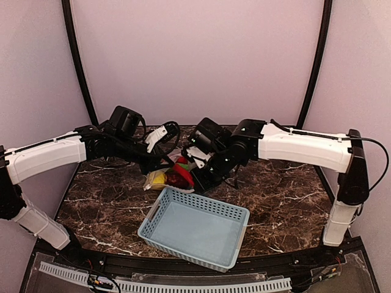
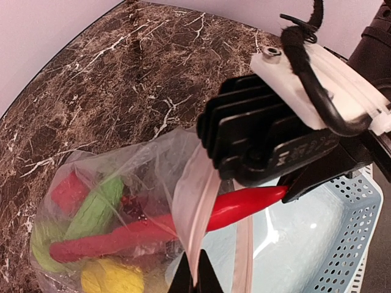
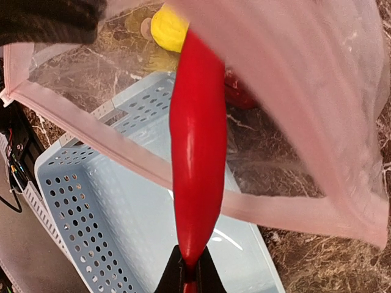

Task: Place the food in the zip-top bag and seal the zipper
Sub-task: Adjust the fake vegetable in the zipper food storage bag, then adjust the zipper food storage bag at the center of the board, then pass from the right arm to the left

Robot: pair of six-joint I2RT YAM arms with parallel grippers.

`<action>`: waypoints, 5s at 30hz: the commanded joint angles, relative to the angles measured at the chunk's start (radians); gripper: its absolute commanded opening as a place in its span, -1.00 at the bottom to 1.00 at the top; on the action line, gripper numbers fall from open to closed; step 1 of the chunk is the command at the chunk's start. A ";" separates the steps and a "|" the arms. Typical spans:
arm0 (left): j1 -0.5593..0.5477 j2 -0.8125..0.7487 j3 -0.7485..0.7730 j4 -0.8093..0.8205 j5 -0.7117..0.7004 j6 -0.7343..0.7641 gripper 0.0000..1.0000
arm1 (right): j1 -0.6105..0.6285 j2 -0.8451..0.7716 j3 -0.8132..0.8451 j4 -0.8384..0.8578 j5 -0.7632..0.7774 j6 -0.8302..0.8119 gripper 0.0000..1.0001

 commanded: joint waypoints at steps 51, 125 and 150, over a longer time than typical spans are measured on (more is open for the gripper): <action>0.011 -0.042 0.005 -0.011 -0.160 -0.023 -0.99 | -0.093 -0.066 -0.129 0.273 0.052 0.257 -0.52; 0.057 -0.264 -0.004 0.096 -0.138 -0.315 0.97 | -0.157 -0.332 -0.243 0.470 0.167 0.292 -1.00; 0.155 -0.201 -0.507 0.801 0.058 -0.705 0.21 | -0.159 -0.380 -0.270 0.475 0.162 0.315 -1.00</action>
